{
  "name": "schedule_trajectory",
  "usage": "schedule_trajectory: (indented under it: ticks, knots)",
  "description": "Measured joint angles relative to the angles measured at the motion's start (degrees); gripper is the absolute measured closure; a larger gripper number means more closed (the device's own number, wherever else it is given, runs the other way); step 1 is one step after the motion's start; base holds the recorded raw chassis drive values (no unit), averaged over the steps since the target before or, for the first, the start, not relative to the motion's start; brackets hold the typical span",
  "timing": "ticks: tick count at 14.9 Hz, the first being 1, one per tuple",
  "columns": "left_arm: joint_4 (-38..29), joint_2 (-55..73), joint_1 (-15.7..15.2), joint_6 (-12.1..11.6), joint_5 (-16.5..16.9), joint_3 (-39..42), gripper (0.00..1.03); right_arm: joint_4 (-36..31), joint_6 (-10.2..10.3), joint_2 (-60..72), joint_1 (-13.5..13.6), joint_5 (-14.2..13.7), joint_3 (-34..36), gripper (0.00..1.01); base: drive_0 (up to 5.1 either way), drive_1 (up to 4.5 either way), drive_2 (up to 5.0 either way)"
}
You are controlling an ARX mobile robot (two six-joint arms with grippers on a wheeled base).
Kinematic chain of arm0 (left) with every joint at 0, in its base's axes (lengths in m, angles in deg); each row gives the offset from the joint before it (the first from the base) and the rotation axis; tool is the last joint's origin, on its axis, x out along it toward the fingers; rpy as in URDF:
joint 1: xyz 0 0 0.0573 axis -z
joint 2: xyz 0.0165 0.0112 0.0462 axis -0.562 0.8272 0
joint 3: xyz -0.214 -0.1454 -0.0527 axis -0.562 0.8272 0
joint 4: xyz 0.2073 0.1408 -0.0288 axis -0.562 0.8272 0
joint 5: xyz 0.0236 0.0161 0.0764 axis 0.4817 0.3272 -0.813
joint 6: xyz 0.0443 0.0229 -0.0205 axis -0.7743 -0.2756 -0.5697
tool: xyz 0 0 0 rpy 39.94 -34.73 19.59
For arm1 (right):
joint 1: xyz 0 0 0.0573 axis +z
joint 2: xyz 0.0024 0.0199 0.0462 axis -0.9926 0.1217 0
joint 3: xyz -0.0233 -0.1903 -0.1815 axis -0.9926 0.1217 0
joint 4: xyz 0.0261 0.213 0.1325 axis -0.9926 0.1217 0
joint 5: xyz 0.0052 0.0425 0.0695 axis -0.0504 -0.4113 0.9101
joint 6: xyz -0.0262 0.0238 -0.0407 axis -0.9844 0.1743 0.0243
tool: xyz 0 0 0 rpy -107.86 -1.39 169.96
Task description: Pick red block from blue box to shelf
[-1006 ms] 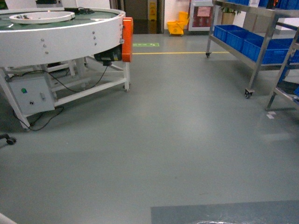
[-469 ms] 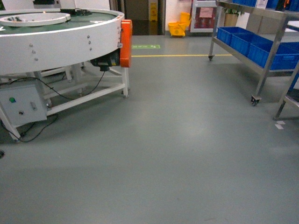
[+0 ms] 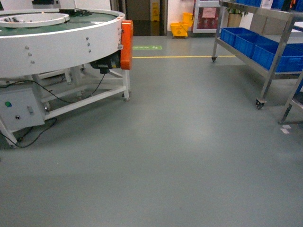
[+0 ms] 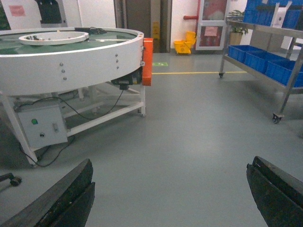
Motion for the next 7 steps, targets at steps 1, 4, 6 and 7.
schedule_trajectory:
  ticks: [1,4,6,7]
  knots:
    - [-0.1,0.0,0.0,0.0,0.0,0.0,0.05,0.0,0.0,0.0,0.0,0.0,0.0,0.72,0.0,4.25,-4.3]
    - [0.1,0.0,0.0,0.0,-0.1,0.0,0.05,0.0,0.0,0.0,0.0,0.0,0.0,0.72,0.0,4.29,-4.2]
    - [0.1,0.0,0.1,0.0,0.0,0.0,0.05,0.0,0.0,0.0,0.0,0.0,0.0,0.72,0.1,4.37,-4.1]
    - [0.1,0.0,0.0,0.0,0.0,0.0,0.05,0.1,0.0,0.0,0.0,0.0,0.0,0.72,0.1,4.37,-4.1]
